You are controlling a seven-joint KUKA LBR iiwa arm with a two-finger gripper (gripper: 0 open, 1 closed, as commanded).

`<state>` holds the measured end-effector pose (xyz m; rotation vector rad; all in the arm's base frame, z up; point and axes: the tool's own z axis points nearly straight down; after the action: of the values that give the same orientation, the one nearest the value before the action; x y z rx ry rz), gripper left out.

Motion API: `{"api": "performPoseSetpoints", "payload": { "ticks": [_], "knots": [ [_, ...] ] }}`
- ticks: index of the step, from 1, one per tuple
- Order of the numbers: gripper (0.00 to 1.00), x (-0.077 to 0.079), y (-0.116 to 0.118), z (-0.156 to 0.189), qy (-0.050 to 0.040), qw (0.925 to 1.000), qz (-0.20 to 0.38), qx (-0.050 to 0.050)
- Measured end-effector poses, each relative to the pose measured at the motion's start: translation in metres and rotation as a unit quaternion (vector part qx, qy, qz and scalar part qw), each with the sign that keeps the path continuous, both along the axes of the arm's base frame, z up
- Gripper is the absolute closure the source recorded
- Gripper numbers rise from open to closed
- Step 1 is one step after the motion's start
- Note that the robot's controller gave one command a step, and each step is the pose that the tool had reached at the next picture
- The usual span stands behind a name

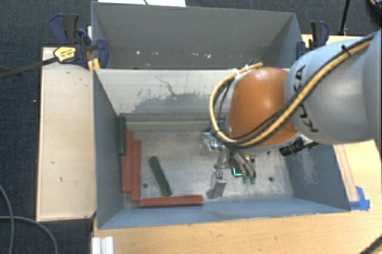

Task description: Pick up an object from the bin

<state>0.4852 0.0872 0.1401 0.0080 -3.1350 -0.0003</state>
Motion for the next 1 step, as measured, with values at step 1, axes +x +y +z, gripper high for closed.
{"api": "performPoseSetpoints", "payload": {
  "ticks": [1],
  "knots": [
    [0.0,-0.0074,0.0184,-0.0708,-0.0056,0.9981,-0.061,0.001]
  ]
}}
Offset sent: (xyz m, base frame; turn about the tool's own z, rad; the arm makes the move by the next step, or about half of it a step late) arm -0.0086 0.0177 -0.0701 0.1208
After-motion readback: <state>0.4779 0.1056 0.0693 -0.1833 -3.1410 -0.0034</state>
